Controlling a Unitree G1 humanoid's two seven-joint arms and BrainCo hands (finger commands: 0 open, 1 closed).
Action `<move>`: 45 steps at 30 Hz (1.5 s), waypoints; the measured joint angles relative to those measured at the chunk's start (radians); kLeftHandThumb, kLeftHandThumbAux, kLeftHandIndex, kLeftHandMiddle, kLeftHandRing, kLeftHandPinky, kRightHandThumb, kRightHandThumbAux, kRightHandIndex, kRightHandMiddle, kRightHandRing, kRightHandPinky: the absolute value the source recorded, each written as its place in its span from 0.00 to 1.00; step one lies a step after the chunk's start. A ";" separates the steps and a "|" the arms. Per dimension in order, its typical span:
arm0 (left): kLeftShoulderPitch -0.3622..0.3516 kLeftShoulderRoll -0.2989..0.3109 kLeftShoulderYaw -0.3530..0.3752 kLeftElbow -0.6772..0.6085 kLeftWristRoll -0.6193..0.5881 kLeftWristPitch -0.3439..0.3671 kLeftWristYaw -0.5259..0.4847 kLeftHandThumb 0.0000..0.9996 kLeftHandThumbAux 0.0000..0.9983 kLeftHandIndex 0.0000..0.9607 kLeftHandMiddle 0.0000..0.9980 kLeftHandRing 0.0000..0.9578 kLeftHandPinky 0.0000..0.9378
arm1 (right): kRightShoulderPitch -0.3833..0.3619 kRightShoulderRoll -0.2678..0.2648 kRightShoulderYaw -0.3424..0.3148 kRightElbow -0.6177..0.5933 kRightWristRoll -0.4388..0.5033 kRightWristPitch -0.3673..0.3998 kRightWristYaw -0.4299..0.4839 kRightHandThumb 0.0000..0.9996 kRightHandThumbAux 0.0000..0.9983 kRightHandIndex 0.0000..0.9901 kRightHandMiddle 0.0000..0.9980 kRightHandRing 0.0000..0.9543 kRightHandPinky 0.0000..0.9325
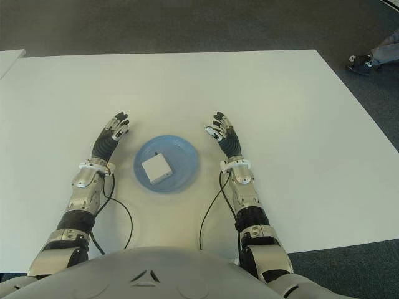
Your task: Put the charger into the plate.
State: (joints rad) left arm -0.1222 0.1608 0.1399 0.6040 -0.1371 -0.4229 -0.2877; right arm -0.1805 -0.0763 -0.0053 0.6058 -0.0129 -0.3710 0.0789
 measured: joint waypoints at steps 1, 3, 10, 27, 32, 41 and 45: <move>-0.001 0.000 0.000 0.004 0.001 -0.004 0.003 0.00 0.51 0.00 0.00 0.00 0.00 | 0.000 -0.001 0.000 0.000 0.000 0.000 0.001 0.00 0.47 0.08 0.14 0.13 0.12; -0.002 -0.001 0.000 0.009 0.001 -0.009 0.006 0.00 0.52 0.00 0.00 0.00 0.00 | 0.000 -0.002 0.000 0.000 0.000 0.000 0.004 0.00 0.47 0.07 0.14 0.13 0.11; -0.011 -0.002 0.000 0.029 0.009 -0.024 0.012 0.00 0.52 0.00 0.00 0.00 0.00 | -0.001 -0.007 0.002 0.003 0.000 0.000 0.015 0.00 0.47 0.06 0.13 0.12 0.10; -0.023 -0.007 -0.002 0.048 0.012 -0.030 0.022 0.00 0.52 0.00 0.00 0.00 0.00 | -0.012 -0.013 0.002 0.016 0.000 0.000 0.023 0.00 0.47 0.06 0.12 0.11 0.11; -0.023 -0.011 -0.002 0.052 0.012 -0.030 0.022 0.00 0.52 0.00 0.00 0.00 0.00 | -0.014 -0.015 0.002 0.019 0.000 0.000 0.023 0.00 0.47 0.05 0.11 0.11 0.11; -0.030 -0.017 -0.005 0.064 0.013 -0.032 0.022 0.00 0.51 0.00 0.00 0.00 0.00 | -0.021 -0.021 0.000 0.028 0.000 -0.001 0.027 0.00 0.48 0.06 0.11 0.12 0.14; -0.031 -0.019 -0.005 0.064 0.012 -0.030 0.022 0.00 0.51 0.00 0.00 0.00 0.00 | -0.022 -0.021 -0.001 0.035 0.000 -0.011 0.027 0.00 0.49 0.07 0.12 0.13 0.15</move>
State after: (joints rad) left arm -0.1528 0.1421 0.1345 0.6678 -0.1247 -0.4531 -0.2656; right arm -0.2025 -0.0973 -0.0065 0.6410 -0.0131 -0.3817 0.1059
